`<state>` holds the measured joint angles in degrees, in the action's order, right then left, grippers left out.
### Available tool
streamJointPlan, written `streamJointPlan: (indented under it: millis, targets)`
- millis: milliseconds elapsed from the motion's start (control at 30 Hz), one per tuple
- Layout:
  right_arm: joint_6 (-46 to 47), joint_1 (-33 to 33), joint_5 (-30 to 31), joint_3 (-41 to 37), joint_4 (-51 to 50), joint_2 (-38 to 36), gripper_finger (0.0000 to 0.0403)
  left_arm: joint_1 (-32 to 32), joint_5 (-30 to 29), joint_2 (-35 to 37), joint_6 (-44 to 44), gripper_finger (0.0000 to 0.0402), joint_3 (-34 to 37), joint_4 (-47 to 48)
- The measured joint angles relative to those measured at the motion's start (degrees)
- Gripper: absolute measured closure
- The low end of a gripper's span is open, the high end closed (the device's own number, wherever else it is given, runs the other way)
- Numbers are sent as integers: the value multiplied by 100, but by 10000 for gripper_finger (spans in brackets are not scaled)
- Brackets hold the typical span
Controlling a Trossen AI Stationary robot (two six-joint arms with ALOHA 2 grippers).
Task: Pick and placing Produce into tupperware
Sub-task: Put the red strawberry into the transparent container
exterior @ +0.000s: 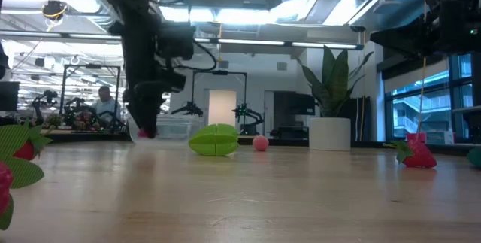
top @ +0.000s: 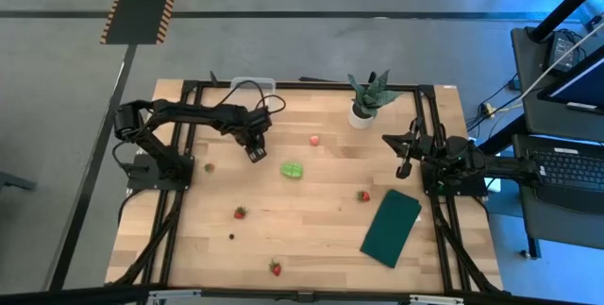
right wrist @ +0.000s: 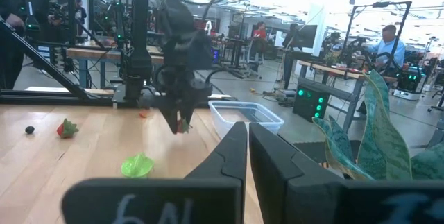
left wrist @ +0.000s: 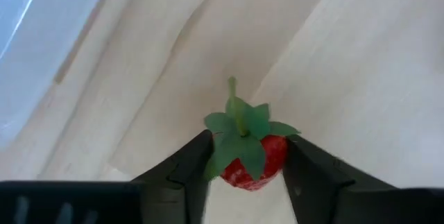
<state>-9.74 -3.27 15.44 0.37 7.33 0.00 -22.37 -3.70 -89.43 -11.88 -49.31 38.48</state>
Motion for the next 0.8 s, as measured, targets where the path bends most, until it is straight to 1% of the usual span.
streamJointPlan:
  millis: [133,233,300,400,500,633,733,800]
  targets:
    - [0,0,0,1,0,-1,381,0,-45,0,123,262,-462,452]
    - [0,1,0,0,-1,0,381,0,-182,2,203,264,-888,871]
    - [0,0,0,0,-2,-1,381,0,-383,4,322,257,-1220,1044]
    - [0,0,0,1,0,1,381,-45,-851,7,541,248,-1711,1452]
    - [0,1,0,0,0,0,381,-233,-1187,13,762,250,-2203,1650]
    - [0,2,0,-1,0,-1,381,-577,-1486,15,1107,261,-2755,1640]
    - [6,2,0,-1,0,-1,381,-918,-1513,17,1250,260,-3039,1628]
    - [9,2,0,0,1,0,381,-1161,-1523,17,1256,253,-3149,1627]
